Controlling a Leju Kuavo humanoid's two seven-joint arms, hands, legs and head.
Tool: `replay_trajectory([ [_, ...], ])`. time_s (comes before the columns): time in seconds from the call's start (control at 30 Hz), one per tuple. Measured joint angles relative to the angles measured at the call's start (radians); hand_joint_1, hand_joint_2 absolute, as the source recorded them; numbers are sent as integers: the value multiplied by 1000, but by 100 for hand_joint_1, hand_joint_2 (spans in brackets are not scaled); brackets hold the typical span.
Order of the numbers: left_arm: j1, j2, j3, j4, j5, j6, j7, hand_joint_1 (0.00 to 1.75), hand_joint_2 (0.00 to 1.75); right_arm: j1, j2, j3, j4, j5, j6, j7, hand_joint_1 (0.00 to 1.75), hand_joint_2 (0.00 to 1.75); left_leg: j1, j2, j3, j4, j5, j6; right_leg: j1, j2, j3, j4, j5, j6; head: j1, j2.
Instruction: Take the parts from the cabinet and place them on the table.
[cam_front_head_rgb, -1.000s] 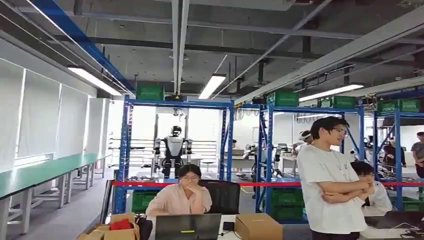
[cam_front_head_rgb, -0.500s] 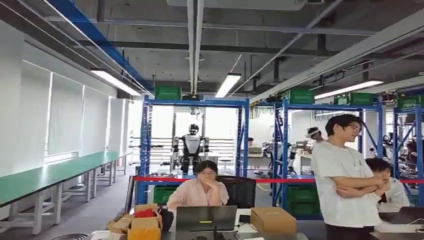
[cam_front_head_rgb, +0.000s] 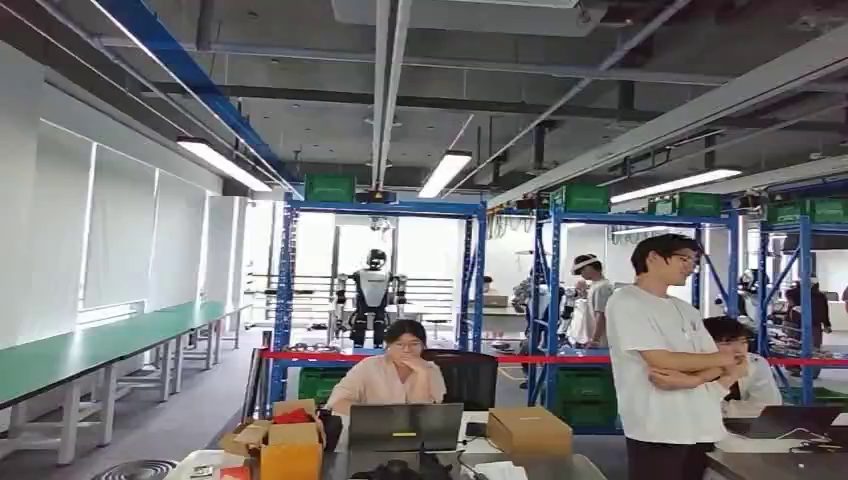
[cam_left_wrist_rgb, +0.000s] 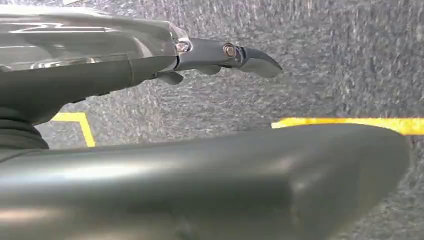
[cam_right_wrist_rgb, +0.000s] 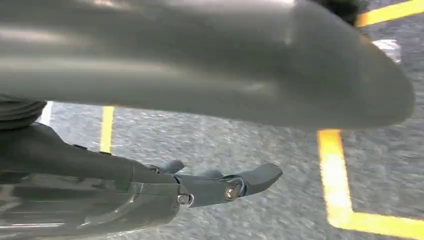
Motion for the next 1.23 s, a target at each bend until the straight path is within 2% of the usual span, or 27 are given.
replay_trajectory([
  [0.1, -4, 0, -1, 0, -3, -3, 0, 0, 0, -1, 3, -6, 8, 1, 8, 59, 0, 0, 6, 1, -14, -8, 34, -20, 5, -1, -19, -7, 18, -12, -1, 0],
  [0.13, -4, 0, -1, 0, -4, -4, 0, 0, 0, -2, 5, -8, 13, 2, 9, 73, 0, 0, 9, -1, -20, 0, 10, -23, -2, -10, -28, -13, 34, -22, 0, 0],
  [0.17, -1, 0, -1, 0, -6, -5, 1, 0, 0, -1, 6, -9, 13, 3, 9, 85, 0, 0, 8, -1, -32, 30, -51, -26, 0, -11, -43, -11, 45, -29, 0, 0],
  [0.23, -1, -2, -2, 0, -10, -6, 0, 0, 0, 4, 7, -13, 15, 9, 13, 97, 0, 0, 9, -1, -64, 164, -174, -30, 3, -14, -79, 1, 64, -35, 0, 0],
  [0.27, -2, -2, -3, 0, -10, -6, 0, 0, 0, 5, 8, -15, 16, 10, 17, 101, 0, 0, 9, -1, -76, 235, -208, -32, 5, -16, -99, 6, 74, -37, 0, 0],
  [0.3, -2, -2, -3, 0, -10, -5, 0, 0, 0, 4, 10, -16, 18, 13, 19, 103, 0, 0, 9, -2, -79, 294, -207, -33, 6, -16, -124, 15, 86, -37, 0, 0],
  [0.33, -2, -2, -4, 0, -10, -5, 0, 0, 0, 4, 10, -16, 19, 15, 20, 105, 0, 0, 8, -2, -67, 309, -173, -34, 6, -16, -149, 26, 96, -35, 0, 0],
  [0.4, -3, -2, -5, 0, -10, -5, 0, 0, 0, 4, 13, -16, 19, 19, 23, 107, 0, 0, 10, -2, 5, 234, -88, -36, 4, -16, -198, 52, 112, -29, 0, 0],
  [0.43, -5, -2, -6, 0, -10, -5, 0, 0, 0, 3, 13, -16, 19, 22, 23, 113, 0, 0, 11, -2, 62, 157, -80, -36, 3, -15, -219, 64, 115, -25, 0, 0],
  [0.47, -8, -3, -10, 0, -10, -5, 0, 0, 0, 2, 14, -16, 19, 23, 23, 116, 0, 0, 13, -3, 138, 63, -106, -36, 7, -14, -236, 81, 118, -19, 0, 0],
  [0.5, -10, -3, -12, 0, -10, -4, 0, 0, 0, 2, 14, -16, 19, 23, 23, 120, 0, 0, 12, -6, 186, -23, -140, -28, 9, -14, -247, 99, 119, -16, -1, 0],
  [0.53, -11, -5, -13, 0, -9, -1, 4, 0, 0, 0, 14, -18, 19, 24, 22, 131, 0, 175, 10, -6, 176, -21, -148, -18, 9, -16, -253, 105, 129, -8, -1, 0],
  [0.6, -8, -10, -13, 0, -7, 9, 21, 0, 0, 2, 14, -22, 19, 26, 20, 145, 0, 175, 6, -4, 170, -19, -136, -3, 6, -14, -254, 100, 145, 2, -1, 0],
  [0.63, -9, -17, -13, 0, -7, 11, 26, 0, 0, 2, 11, -26, 20, 23, 19, 150, 0, 175, 12, 1, 164, -20, -125, 7, 2, -12, -258, 103, 138, 8, -1, 0],
  [0.67, -10, -17, -13, 0, -7, 17, 32, 0, 0, 3, 12, -27, 21, 23, 19, 153, 0, 175, 12, 2, 157, -20, -117, 13, 1, -10, -266, 127, 102, 18, -1, 0],
  [0.77, -9, -19, -15, 0, -3, 21, 48, 0, 0, 5, 11, -35, 21, 19, 15, 157, 0, 175, 9, 3, 127, -19, -95, 18, -8, -10, -338, 346, -32, 35, -1, 0],
  [0.8, -8, -20, -14, 0, -2, 23, 51, 0, 175, 6, 11, -38, 21, 20, 11, 159, 0, 175, 9, 5, 119, -18, -89, 21, -10, -10, -347, 392, -47, 38, -1, 0],
  [0.83, -7, -21, -14, 0, 0, 24, 51, 0, 175, 7, 9, -42, 21, 23, 4, 165, 0, 175, 9, 6, 113, -18, -85, 22, -13, -10, -333, 389, -40, 44, -1, 0],
  [0.87, -8, -22, -14, 0, 2, 25, 50, 0, 175, 9, 7, -45, 21, 27, -3, 169, 0, 175, 10, 6, 109, -18, -81, 23, -17, -10, -296, 344, -15, 51, -1, 0],
  [0.9, -8, -23, -14, 0, 4, 25, 50, 0, 175, 10, 5, -47, 21, 30, -6, 171, 0, 175, 11, 6, 107, -17, -79, 22, -22, -10, -240, 260, 22, 57, -1, 0],
  [0.93, -7, -24, -14, 0, 8, 25, 49, 0, 175, 10, 3, -48, 21, 31, -9, 173, 0, 0, 12, 6, 106, -17, -79, 21, -28, -10, -179, 162, 58, 64, -1, 0],
  [0.97, -8, -24, -14, 0, 8, 26, 48, 0, 175, 8, 3, -50, 21, 30, -11, 175, 0, 0, 9, 6, 106, -17, -78, 19, -34, -10, -131, 85, 76, 70, -1, 0],
  [1.0, -9, -24, -14, 0, 9, 26, 45, 0, 175, 8, 3, -54, 21, 26, -12, 176, 0, 0, 3, 5, 101, -9, -80, 15, -30, -8, -116, 47, 72, 70, -1, 0],
  [1.03, -11, -25, -14, 0, 11, 26, 43, 0, 175, 8, 3, -58, 21, 26, -12, 176, 0, 0, -1, 5, 93, -7, -78, 13, -30, -11, -119, 42, 59, 48, -1, 0],
  [1.17, -13, -28, -14, 0, 22, 27, 42, 0, 175, 12, -1, -70, 21, 29, -12, 174, 0, 0, 3, 5, 88, -7, -75, 7, -26, -10, -127, 48, 61, 47, -1, 0],
  [1.2, -12, -30, -14, 0, 24, 27, 42, 0, 175, 13, -1, -72, 21, 31, -12, 170, 0, 175, 5, 5, 87, -7, -74, 6, -24, -10, -128, 48, 61, 47, -1, 0],
  [1.23, -12, -32, -14, 0, 25, 27, 43, 0, 175, 13, -3, -74, 21, 33, -11, 165, 0, 175, 7, 5, 86, -7, -73, 4, -23, -10, -129, 48, 62, 44, -1, 0],
])
